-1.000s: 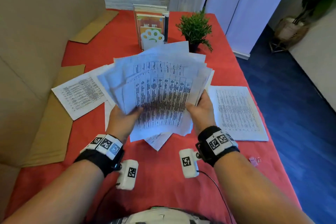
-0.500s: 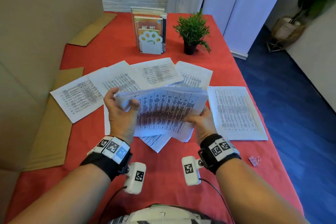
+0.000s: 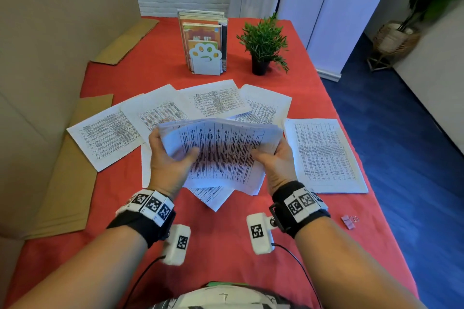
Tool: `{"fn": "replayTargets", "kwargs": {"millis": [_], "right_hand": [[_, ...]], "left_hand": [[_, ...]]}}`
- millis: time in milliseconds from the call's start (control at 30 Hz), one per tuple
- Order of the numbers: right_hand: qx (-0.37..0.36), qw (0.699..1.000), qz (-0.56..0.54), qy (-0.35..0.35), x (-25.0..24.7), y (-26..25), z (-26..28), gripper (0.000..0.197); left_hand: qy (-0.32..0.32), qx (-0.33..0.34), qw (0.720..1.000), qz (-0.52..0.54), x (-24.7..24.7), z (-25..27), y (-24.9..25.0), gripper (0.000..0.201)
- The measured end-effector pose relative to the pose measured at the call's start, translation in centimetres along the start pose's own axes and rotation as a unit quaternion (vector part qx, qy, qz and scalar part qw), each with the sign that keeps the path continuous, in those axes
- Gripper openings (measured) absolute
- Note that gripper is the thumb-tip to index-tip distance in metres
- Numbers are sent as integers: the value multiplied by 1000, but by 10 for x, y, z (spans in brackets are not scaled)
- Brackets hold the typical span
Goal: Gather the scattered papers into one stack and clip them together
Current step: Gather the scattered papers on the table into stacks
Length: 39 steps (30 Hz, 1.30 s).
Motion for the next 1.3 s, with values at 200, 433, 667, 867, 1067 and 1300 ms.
{"fn": "replayTargets", "kwargs": {"millis": [200, 433, 667, 867, 1067, 1300], "right_hand": [[-138, 984, 106, 26, 2, -16, 6, 85], [-288, 919, 267, 37, 6, -36, 8, 67], [-12, 998, 13, 63, -11, 2, -1, 56], [-11, 996, 44, 79, -6, 10, -5, 37], [46, 998, 29, 29, -15, 18, -10, 44], [119, 986, 111, -46, -17, 36, -14, 16]], "left_hand": [[2, -60, 998, 3, 3, -2, -21, 61], [-31, -86, 995, -51, -4, -7, -26, 50], [-21, -106, 994, 24, 8, 3, -11, 35], [-8, -80, 994, 78, 26, 17, -3, 51], [3, -128, 989, 77, 22, 17, -26, 71], [-40, -170, 985, 7, 27, 16, -54, 43]]}}
Point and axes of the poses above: each hand's wrist, its own z-axis away from the middle knuckle, its own x-axis out of the palm, y = z × x, the point moved 4 cm from there along -z, towards the middle knuckle, and after that the axes turned 9 degrees about -y, right-handed, at the moved point
